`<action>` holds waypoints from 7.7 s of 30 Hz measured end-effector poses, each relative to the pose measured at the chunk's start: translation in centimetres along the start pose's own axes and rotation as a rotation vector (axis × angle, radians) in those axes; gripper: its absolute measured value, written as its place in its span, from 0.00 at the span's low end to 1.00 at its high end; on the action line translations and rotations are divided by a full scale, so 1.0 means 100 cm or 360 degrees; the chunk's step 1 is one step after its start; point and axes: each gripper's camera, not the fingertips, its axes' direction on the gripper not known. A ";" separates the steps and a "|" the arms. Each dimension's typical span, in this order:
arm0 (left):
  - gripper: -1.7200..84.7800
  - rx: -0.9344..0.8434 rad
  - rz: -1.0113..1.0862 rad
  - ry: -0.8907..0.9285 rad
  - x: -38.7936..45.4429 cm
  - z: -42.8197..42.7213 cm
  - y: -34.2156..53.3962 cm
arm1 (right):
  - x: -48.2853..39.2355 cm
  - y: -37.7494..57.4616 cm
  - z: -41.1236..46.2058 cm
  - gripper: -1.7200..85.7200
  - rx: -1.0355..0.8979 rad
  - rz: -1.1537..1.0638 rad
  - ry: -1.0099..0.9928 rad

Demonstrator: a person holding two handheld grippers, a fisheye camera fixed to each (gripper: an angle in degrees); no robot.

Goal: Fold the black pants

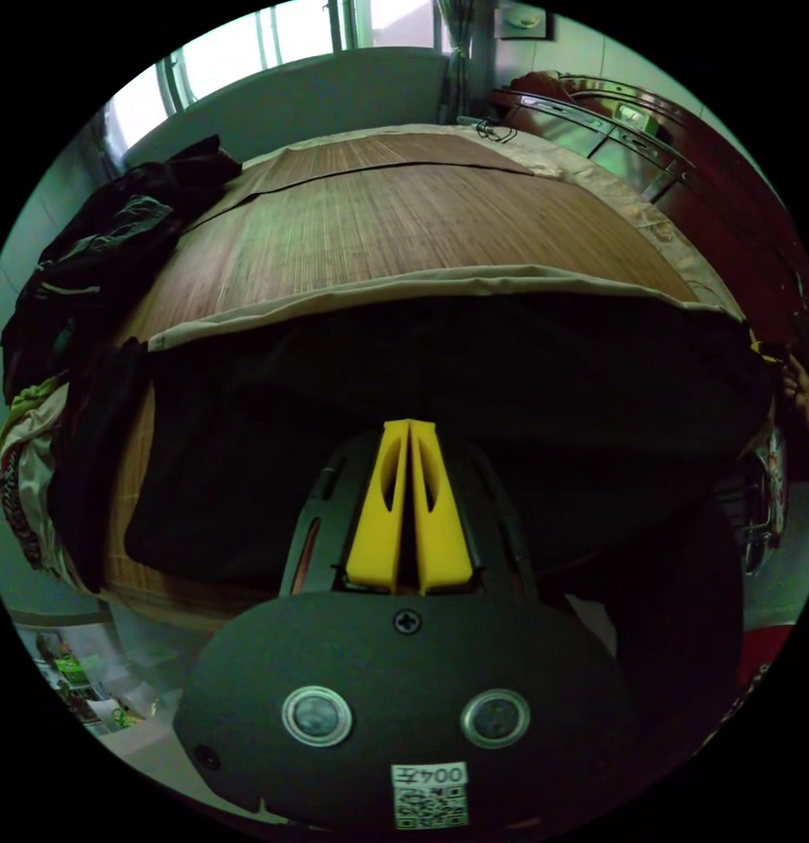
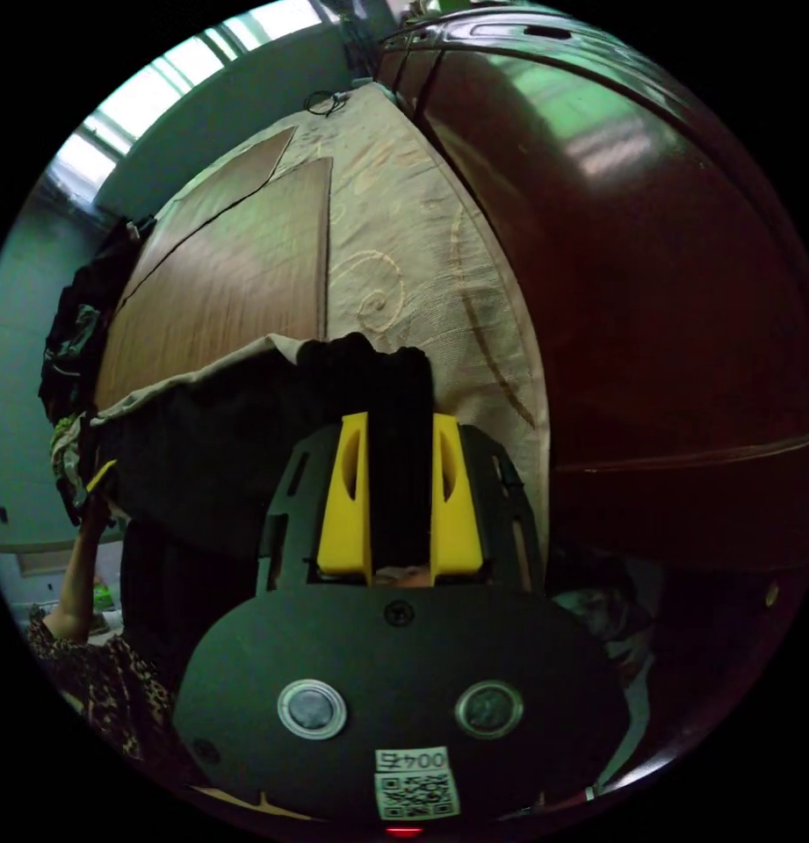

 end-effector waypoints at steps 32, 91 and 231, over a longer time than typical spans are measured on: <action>0.03 0.0037 -0.0312 0.0090 -0.039 0.003 -0.046 | -0.136 -0.047 -0.038 0.07 0.0118 0.0005 0.0494; 0.10 0.0171 0.0989 0.0833 0.409 -0.082 0.064 | -0.637 0.052 -0.097 0.01 -0.0127 -0.1143 0.0003; 0.06 -0.0090 0.0118 -0.0354 -0.263 0.030 -0.014 | -0.645 0.151 -0.001 0.01 0.0063 -0.0278 -0.0175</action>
